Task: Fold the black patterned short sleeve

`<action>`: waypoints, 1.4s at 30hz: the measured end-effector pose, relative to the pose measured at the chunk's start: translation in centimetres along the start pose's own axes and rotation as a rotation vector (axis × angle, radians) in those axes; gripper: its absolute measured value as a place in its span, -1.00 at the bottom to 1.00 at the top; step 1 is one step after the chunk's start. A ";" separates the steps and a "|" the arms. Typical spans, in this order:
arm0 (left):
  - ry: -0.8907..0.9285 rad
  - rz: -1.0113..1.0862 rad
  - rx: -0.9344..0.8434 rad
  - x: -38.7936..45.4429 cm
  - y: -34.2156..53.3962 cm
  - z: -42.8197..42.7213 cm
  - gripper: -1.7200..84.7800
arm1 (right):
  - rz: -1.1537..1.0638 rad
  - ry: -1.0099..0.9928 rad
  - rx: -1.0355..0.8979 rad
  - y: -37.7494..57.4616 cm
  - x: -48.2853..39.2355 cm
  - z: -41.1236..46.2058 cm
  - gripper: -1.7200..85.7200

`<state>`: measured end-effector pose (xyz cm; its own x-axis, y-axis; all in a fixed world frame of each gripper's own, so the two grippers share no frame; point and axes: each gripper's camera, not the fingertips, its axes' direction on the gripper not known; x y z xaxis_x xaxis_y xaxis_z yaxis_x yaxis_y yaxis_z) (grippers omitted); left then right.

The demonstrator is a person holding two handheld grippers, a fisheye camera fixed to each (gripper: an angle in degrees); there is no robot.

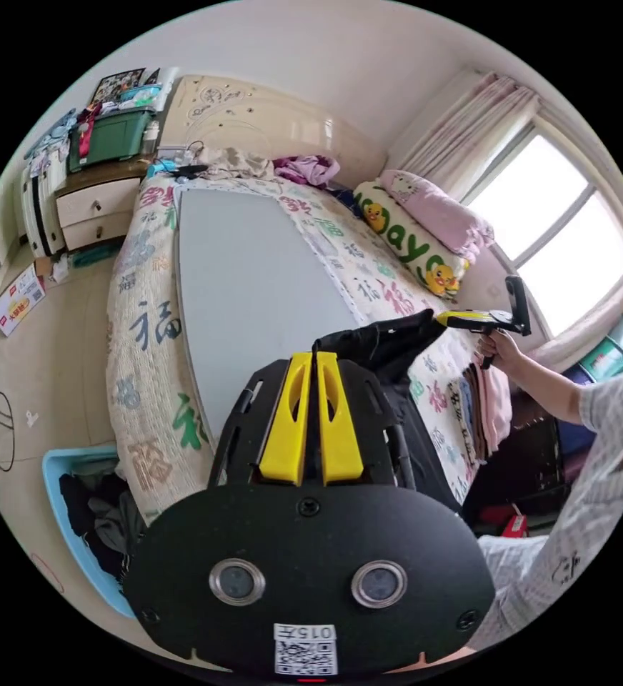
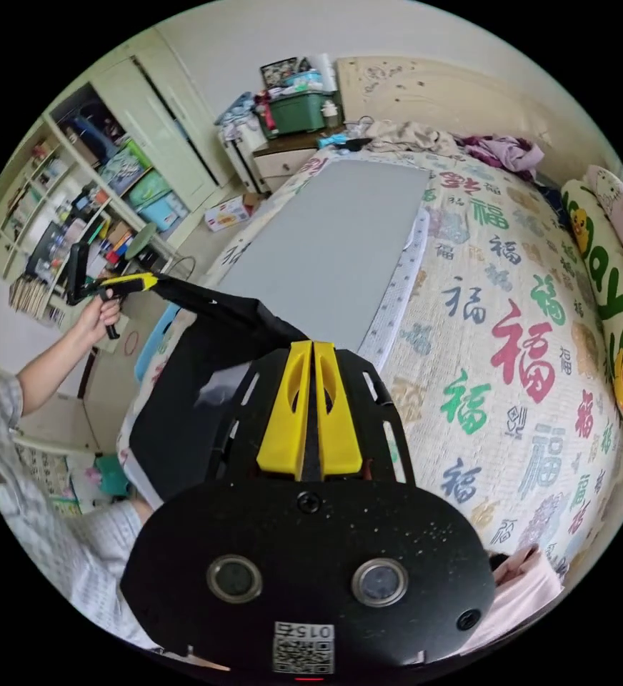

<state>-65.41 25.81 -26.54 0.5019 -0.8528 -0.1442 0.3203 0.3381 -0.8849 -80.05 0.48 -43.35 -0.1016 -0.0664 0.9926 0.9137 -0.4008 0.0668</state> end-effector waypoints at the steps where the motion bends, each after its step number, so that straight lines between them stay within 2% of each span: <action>1: 0.055 0.005 -0.027 0.7 3.2 -0.9 -0.97 | -0.007 -0.025 -0.016 1.7 -1.0 0.1 -0.97; 6: 0.208 -0.107 -0.207 2.4 16.6 -1.7 -0.97 | 0.043 -0.189 -0.250 16.5 -10.7 5.8 -0.97; 9: 0.192 -0.212 -0.291 2.5 23.0 -0.8 -0.97 | 0.104 -0.223 -0.371 22.1 -14.7 11.3 -0.97; 13: 0.141 -0.271 -0.394 2.2 27.9 1.4 -0.97 | 0.082 -0.187 -0.467 24.7 -18.8 16.7 -0.97; 23: 0.072 -0.148 -0.374 4.4 27.9 -0.1 -0.96 | 0.026 -0.176 -0.440 22.4 -25.5 18.3 -0.96; 29: 0.012 -0.174 -0.530 4.0 30.1 1.8 -0.95 | 0.111 -0.214 -0.584 25.6 -29.9 25.0 -0.91; 32: 0.009 -0.170 -0.565 4.0 30.0 1.1 -0.93 | 0.150 -0.306 -0.561 27.0 -31.4 24.0 -0.87; 35: 0.001 -0.247 -0.503 2.2 28.2 -0.9 -0.89 | 0.309 -0.276 -0.415 26.1 -28.3 20.5 -0.84; 39: -0.031 -0.350 -0.223 -1.5 23.0 -3.1 -0.77 | 0.587 -0.254 -0.142 22.5 -20.4 18.5 -0.78; 42: 0.021 -0.500 -0.051 -5.2 20.0 -1.6 -0.73 | 0.710 -0.270 -0.069 19.4 -17.3 20.7 -0.72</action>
<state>-62.94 36.36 -44.18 0.2808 -0.9134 0.2946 0.4779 -0.1331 -0.8683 -52.45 12.80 -57.11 0.6094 -0.1071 0.7856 0.6962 -0.4018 -0.5948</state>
